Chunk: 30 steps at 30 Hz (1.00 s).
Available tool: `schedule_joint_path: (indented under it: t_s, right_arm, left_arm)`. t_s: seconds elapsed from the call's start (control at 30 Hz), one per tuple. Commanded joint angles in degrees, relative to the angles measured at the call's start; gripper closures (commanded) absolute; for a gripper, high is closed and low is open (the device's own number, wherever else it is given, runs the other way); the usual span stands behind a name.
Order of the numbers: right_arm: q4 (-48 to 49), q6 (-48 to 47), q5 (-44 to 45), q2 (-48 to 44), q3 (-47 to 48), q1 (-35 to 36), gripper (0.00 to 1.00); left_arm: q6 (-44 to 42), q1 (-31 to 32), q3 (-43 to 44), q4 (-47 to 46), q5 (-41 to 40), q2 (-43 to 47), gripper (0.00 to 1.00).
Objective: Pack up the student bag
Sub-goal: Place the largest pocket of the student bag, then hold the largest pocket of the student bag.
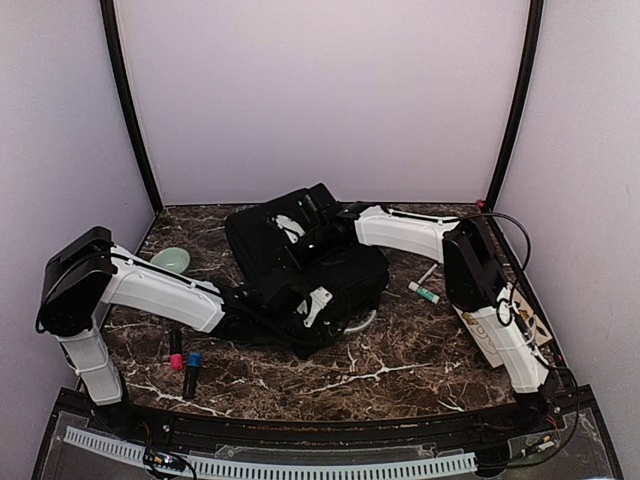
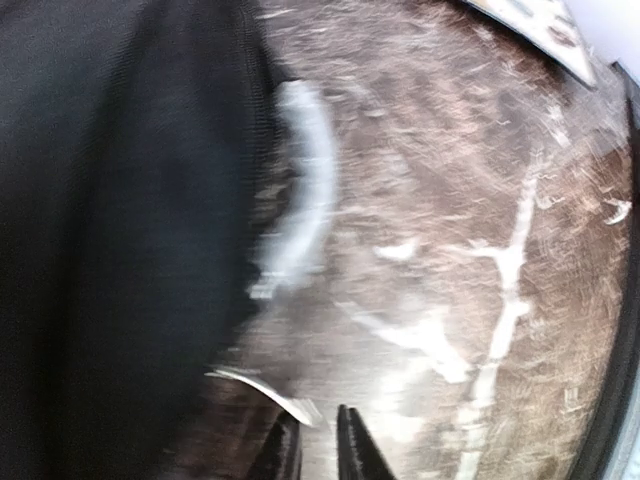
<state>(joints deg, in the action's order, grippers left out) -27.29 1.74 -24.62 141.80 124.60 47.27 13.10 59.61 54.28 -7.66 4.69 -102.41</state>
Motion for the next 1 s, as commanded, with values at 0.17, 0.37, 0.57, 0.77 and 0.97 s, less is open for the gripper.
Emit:
schedule_joint_path:
  t_s: [0.17, 0.37, 0.57, 0.77, 0.97]
  right_arm:
    - [-0.42, -5.60, 9.84, -27.63, -16.43, -3.72, 0.51]
    - [8.29, -6.57, 15.28, -47.87, -37.85, -6.28, 0.40]
    - [8.75, -10.50, 11.89, -61.21, -53.99, -7.94, 0.00]
    - [-1.44, -15.95, -0.64, -61.96, -61.37, -8.07, 0.25]
    - [0.72, -15.87, -4.68, -60.57, -67.20, -8.24, 0.45]
  left_arm:
    - [-1.61, 5.58, 10.09, 20.57, -4.75, 9.42, 0.62]
    - [-8.46, 5.62, 11.26, 30.61, -15.41, 15.15, 0.39]
    - [-19.22, 4.68, 11.69, 33.80, -21.15, 15.07, 0.19]
    - [-23.81, 1.31, 11.25, 31.09, -20.15, 11.88, 0.18]
    - [-27.14, -1.28, 12.12, 27.91, -17.79, 6.76, 0.28]
